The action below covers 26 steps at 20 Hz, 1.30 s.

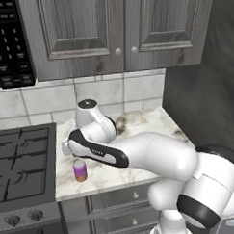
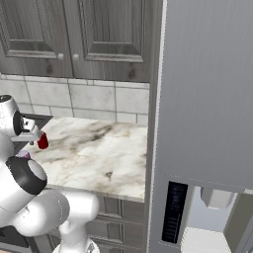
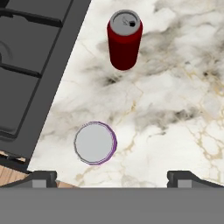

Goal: Four empty soda cans are scattered around the kitchen. Gather all the cans and cluster them next to the stove for recycling.

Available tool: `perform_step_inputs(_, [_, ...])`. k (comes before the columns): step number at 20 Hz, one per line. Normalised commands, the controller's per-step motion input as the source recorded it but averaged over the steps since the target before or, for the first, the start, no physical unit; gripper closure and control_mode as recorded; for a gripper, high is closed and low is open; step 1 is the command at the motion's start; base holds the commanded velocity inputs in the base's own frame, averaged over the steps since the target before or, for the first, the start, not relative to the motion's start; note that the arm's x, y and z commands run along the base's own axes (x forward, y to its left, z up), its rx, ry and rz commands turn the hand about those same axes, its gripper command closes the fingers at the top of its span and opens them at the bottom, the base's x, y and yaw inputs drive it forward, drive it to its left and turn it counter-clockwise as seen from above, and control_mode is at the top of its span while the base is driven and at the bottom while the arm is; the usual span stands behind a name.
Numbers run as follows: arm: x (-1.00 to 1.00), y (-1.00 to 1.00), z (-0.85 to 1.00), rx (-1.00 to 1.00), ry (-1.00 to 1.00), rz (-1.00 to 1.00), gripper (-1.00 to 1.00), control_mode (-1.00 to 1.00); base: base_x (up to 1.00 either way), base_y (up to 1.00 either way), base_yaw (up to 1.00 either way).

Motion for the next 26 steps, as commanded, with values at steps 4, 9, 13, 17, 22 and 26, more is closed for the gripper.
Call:
perform_step_inputs(4, [-0.11, 0.09, -0.02, 0.00, 0.04, 0.00, -1.00, -1.00, 0.00, 0.00, 0.00])
perform_step_inputs(9, [-0.14, 0.03, -0.04, 0.00, 0.03, 0.00, -1.00, -1.00, 0.00, 0.00, 0.00])
perform_step_inputs(13, [-0.08, 0.00, -0.14, 0.00, 0.02, 0.00, -1.00, -1.00, 0.00, 0.00, 0.00])
perform_step_inputs(17, [-0.05, 0.00, -0.17, 0.00, 0.01, 0.00, -1.00, -1.00, 0.00, 0.00, 0.00])
perform_step_inputs(22, [0.00, 0.00, -0.14, 0.00, 0.00, 0.00, -1.00, -1.00, 0.00, 0.00, 0.00])
perform_step_inputs(26, [0.00, 0.00, -0.03, 0.00, 0.00, 0.00, -1.00, -1.00, 0.00, 0.00, 0.00])
